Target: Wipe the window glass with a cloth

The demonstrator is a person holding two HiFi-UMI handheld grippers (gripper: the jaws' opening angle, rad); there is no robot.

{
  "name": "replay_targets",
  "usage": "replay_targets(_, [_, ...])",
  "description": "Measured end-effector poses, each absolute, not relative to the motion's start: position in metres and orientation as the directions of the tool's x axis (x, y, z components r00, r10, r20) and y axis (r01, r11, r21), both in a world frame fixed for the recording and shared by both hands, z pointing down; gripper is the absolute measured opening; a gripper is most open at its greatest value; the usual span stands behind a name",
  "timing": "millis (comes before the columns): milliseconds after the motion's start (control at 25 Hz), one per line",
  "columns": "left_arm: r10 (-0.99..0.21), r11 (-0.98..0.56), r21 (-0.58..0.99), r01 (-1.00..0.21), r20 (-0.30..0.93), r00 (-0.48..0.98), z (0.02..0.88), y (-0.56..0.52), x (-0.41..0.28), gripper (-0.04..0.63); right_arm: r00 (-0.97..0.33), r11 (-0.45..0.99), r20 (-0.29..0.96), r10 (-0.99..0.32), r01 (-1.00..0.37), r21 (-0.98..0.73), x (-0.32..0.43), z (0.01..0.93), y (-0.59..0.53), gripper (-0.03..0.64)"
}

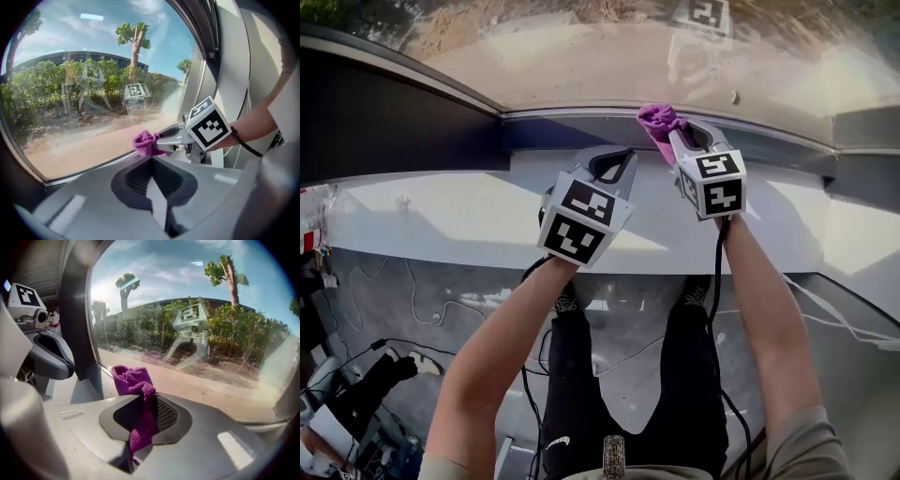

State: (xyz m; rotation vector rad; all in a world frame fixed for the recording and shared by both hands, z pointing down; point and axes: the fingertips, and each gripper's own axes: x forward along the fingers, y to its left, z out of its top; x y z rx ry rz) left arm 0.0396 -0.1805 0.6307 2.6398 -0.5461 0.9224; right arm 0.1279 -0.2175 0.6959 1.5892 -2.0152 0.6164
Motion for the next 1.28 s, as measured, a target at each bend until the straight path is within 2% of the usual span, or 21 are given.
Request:
replay_targets(800, [-0.119, -0.96, 0.124, -0.25, 0.63, 0.767, 0.629, -0.113, 0.249, 0.0, 0.102, -0.189, 0.612, -0.785, -0.979, -0.078, 0.4, 0.701, -0.116, 0.075])
replay_targets(1040, [-0.091, -0.973, 0.108, -0.205, 0.637, 0.766, 0.626, -0.101, 0.293, 0.0, 0.198, -0.337, 0.598, -0.777, -0.933, -0.129, 0.462, 0.702, -0.091, 0.074])
replay_targets(1280, [-0.05, -0.985, 0.095, -0.147, 0.653, 0.756, 0.627, -0.083, 0.321, 0.0, 0.316, -0.528, 0.587, -0.745, -0.818, -0.229, 0.513, 0.705, -0.066, 0.072])
